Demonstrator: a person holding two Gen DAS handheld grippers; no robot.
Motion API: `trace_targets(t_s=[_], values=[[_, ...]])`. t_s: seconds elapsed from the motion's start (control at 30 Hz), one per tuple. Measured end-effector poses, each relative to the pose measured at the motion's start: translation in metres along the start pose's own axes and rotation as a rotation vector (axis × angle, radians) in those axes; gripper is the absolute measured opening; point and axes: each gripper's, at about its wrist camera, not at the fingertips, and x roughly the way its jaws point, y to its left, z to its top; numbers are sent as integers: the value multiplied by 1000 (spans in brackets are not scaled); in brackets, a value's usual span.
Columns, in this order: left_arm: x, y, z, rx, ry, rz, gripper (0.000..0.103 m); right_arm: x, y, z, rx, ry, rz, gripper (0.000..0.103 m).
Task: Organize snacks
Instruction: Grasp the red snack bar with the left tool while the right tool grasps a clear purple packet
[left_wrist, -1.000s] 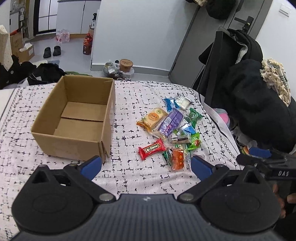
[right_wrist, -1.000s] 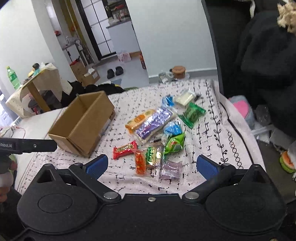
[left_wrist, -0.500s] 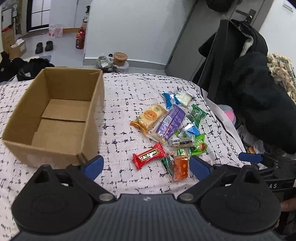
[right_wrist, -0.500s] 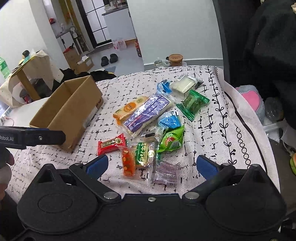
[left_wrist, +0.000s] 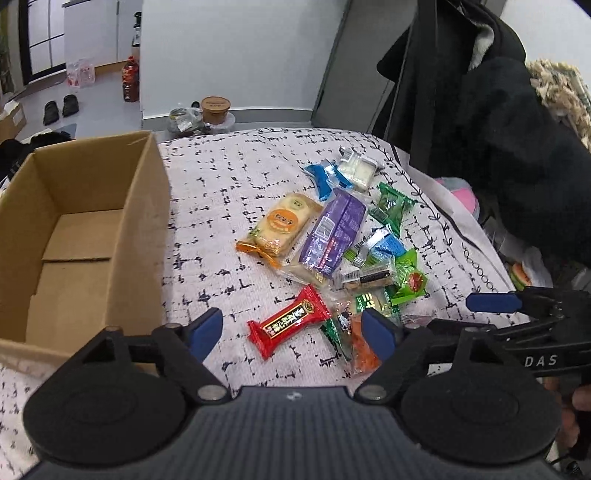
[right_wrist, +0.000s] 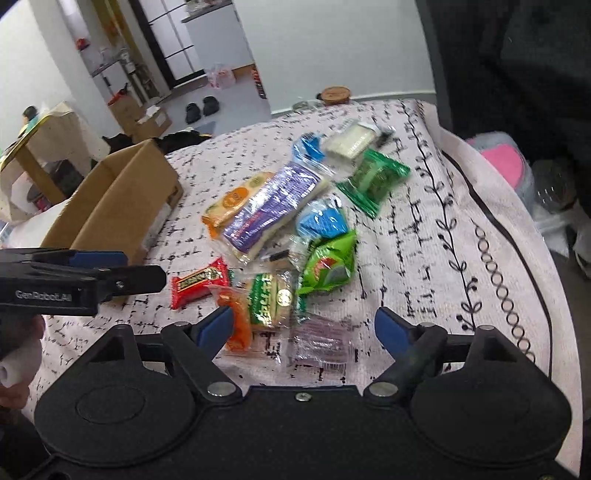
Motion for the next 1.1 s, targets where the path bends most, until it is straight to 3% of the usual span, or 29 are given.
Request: trace_targets(t_s=[0.13,0.23,0.83,0.9,1.0,1.07,1.1], values=[[16,-1,1,6,-1,1,72,10,-2,-4,17,18,1,76],[30,-2,2,5,4,-2,65,19,-5,-7,51,42,-8,65],[62,-2,-17,-1,79,22,59,37,2,-21,17,69,-95,55],[61,-4,-19,14,79,40,54,39,1,-21,22,68,-101,51],[62,-6,-20,29,79,90,39,38,-3,-21,34,66,-110,41],[62,-9,-20,52,79,116,24,36,-7,-20,49,61,-105,39],[61,-8,-19,53,80,114,21,35,-8,-19,54,57,-99,38]])
